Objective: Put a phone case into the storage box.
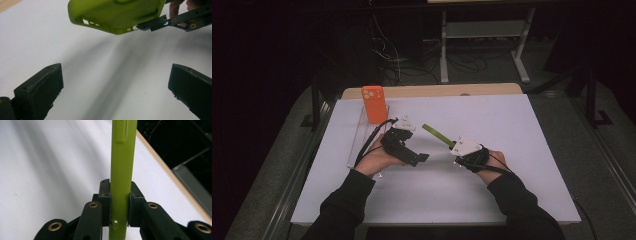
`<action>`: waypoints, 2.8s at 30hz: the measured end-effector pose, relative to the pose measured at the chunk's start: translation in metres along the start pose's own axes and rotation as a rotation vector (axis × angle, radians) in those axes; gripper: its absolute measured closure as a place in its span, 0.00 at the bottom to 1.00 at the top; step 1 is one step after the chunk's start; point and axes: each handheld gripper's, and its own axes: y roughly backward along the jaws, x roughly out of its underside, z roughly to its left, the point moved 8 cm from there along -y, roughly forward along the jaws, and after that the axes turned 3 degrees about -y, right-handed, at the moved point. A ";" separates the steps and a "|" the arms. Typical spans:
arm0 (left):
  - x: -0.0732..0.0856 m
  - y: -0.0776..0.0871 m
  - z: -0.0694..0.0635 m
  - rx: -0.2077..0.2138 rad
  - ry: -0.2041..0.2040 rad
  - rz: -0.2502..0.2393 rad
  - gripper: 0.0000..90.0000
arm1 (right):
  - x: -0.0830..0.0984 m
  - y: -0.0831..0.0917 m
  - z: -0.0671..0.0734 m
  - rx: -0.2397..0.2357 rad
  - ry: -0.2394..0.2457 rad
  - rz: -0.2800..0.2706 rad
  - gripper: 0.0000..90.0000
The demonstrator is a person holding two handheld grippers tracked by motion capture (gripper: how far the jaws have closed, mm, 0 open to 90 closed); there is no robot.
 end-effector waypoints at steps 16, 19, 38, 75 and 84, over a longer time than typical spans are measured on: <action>-0.012 0.003 0.002 0.005 0.076 -0.106 0.00 | 0.003 -0.001 -0.004 -0.143 -0.317 -0.010 0.84; -0.017 0.004 0.001 0.010 0.111 -0.139 0.00 | 0.003 0.000 -0.006 -0.158 -0.373 -0.018 0.84; -0.052 -0.024 0.000 0.010 0.160 -0.231 0.00 | -0.008 0.004 0.000 -0.212 -0.456 -0.085 0.84; -0.057 -0.038 -0.001 0.024 0.218 -0.323 0.12 | -0.009 -0.003 0.014 -0.237 -0.454 -0.063 0.84; -0.059 -0.034 0.000 0.034 0.229 -0.337 0.16 | -0.010 -0.004 0.015 -0.243 -0.447 -0.069 0.83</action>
